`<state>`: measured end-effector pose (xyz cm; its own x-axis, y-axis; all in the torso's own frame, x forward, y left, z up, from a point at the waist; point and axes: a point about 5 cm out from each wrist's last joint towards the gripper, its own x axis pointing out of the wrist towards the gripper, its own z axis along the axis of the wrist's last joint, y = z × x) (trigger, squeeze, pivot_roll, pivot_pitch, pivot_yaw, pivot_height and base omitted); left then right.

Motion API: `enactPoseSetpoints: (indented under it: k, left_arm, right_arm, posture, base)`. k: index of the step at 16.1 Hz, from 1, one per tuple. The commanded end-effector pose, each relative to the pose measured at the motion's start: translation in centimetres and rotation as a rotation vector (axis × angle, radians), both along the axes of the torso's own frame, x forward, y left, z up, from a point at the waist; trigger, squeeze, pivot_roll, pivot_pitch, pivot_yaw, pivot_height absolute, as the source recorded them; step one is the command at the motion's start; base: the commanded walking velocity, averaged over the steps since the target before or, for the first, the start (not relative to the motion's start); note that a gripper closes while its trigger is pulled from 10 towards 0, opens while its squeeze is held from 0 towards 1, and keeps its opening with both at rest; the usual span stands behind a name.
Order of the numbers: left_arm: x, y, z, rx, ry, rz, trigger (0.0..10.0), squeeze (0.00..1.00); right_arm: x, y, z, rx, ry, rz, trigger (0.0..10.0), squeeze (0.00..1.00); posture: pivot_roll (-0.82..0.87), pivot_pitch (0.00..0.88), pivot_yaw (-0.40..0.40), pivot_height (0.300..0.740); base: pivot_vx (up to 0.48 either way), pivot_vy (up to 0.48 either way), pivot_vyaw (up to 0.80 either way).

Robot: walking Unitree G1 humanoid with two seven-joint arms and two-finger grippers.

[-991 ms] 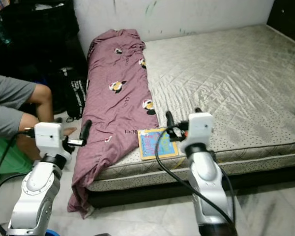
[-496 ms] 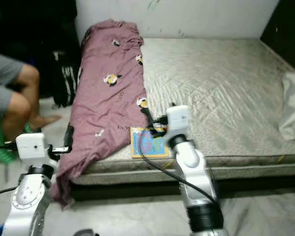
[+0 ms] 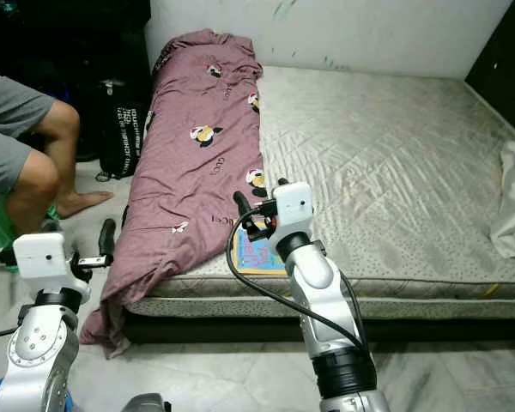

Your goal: Clean up the room

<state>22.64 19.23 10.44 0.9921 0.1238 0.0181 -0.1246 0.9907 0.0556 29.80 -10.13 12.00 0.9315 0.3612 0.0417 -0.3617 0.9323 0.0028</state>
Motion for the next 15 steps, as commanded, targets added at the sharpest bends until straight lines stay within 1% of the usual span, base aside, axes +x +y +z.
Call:
enactPoseSetpoints:
  k: [1, 3, 6, 11, 13, 15]
  left_arm:
    - [0.2, -0.2, 0.5, -0.003, -0.023, -0.021, 10.0, 0.00]
    - [0.5, -0.7, 0.4, -0.013, -0.022, -0.051, 10.0, 0.00]
    - [0.5, -0.8, 0.5, -0.014, -0.024, -0.065, 10.0, 0.00]
    - [0.6, -0.9, 0.4, -0.017, -0.022, -0.075, 10.0, 0.00]
    - [0.8, -1.1, 0.3, -0.026, -0.015, -0.072, 10.0, 0.00]
    - [1.5, -1.4, -0.1, -0.026, -0.004, -0.053, 10.0, 0.00]
  right_arm:
    - [0.1, -0.5, 0.0, -0.001, -0.006, -0.023, 10.0, 0.00]
    - [0.0, -0.8, 0.1, 0.000, -0.013, -0.046, 10.0, 0.00]
    - [-0.1, -1.3, 0.1, -0.003, -0.016, -0.061, 10.0, 0.00]
    - [-0.2, -1.5, 0.1, -0.007, -0.015, -0.067, 10.0, 0.00]
    - [-0.1, -1.6, 0.1, -0.009, -0.018, -0.075, 10.0, 0.00]
    - [-0.1, -1.9, 0.2, -0.019, -0.027, -0.096, 10.0, 0.00]
  posture:
    - [0.04, 0.000, -0.057, 0.740]
    - [0.02, 0.000, -0.045, 0.740]
    - [0.02, 0.000, -0.039, 0.740]
    - [0.01, 0.000, -0.036, 0.740]
    - [0.00, 0.000, -0.032, 0.740]
    - [0.00, 0.000, -0.025, 0.740]
  base:
    - [0.319, 0.000, 0.00]
    - [0.369, 0.000, 0.00]
    - [0.411, 0.000, 0.00]
    - [0.422, 0.000, 0.00]
    - [0.334, 0.000, 0.00]
    - [0.000, 0.000, 0.00]
